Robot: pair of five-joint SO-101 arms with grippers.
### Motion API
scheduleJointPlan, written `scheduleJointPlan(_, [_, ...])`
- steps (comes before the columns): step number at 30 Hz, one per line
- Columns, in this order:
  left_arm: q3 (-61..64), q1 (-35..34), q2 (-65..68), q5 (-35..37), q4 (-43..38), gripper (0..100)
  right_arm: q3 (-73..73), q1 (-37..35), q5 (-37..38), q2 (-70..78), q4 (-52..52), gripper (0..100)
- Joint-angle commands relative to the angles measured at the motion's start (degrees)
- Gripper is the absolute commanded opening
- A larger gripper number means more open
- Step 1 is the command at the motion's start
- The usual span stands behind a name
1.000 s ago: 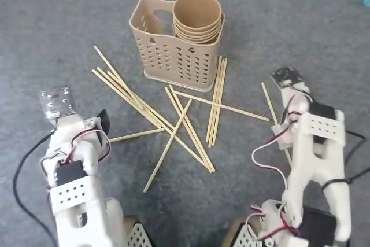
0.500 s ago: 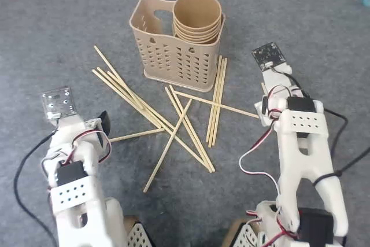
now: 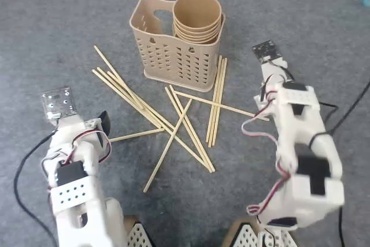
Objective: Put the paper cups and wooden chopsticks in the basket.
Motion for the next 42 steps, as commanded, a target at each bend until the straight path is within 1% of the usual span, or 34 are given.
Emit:
scheduleJointPlan(1, [-0.31,-0.35,-1.23,-0.26,-1.14,26,-7.82,1.36,-0.62,5.49,-0.4,9.4])
scheduleJointPlan(5, [-0.31,-0.26,-1.23,-0.35,-1.23,26,-15.38,1.8,-0.62,9.27,7.52,9.4])
scheduleJointPlan(8, [-0.31,-0.26,-1.23,-0.35,-1.23,26,-18.11,2.07,-0.62,11.82,10.42,9.0])
scheduleJointPlan(9, [-0.31,-0.26,-1.23,-0.35,-1.23,26,-18.9,2.07,-0.62,12.35,11.65,7.2])
scheduleJointPlan(11, [-0.31,-0.26,-1.23,-0.35,-1.23,26,-20.31,2.07,-0.62,12.62,14.46,0.2])
scheduleJointPlan(13, [-0.31,-0.26,-1.23,-0.35,-1.23,26,-21.98,2.24,-0.62,12.09,19.12,1.6])
scheduleJointPlan(14, [-0.31,-0.26,-1.23,-0.35,-1.23,26,-23.12,2.68,-0.62,11.03,21.93,0.4])
scheduleJointPlan(19, [-0.31,-0.26,-1.23,-0.35,-1.49,26,-28.04,5.05,-1.14,-0.75,33.1,0.7])
scheduleJointPlan(25, [-0.31,-0.18,-1.23,-0.35,-1.49,26,-28.31,5.23,-0.7,-22.81,36.7,0.7])
scheduleJointPlan(28, [-0.31,-0.18,-1.23,-0.35,-1.49,26,-28.31,1.71,-0.7,-32.22,36.26,0.7])
scheduleJointPlan(32, [-0.31,-0.18,-1.23,-0.35,-1.49,26,-28.22,-7.69,-1.05,-40.4,33.98,0.7])
scheduleJointPlan(34, [-0.31,-0.18,-1.23,-0.35,-1.49,26,-28.31,-12.18,-1.05,-42.86,31.16,0.7])
scheduleJointPlan(38, [-0.31,-0.18,-1.23,-0.35,-1.41,26,-28.4,-20.18,-1.32,-46.29,22.02,0.7])
scheduleJointPlan(42, [-0.22,-0.18,-1.23,-0.35,-1.41,26,-28.48,-26.42,-7.3,-47.52,9.45,0.7])
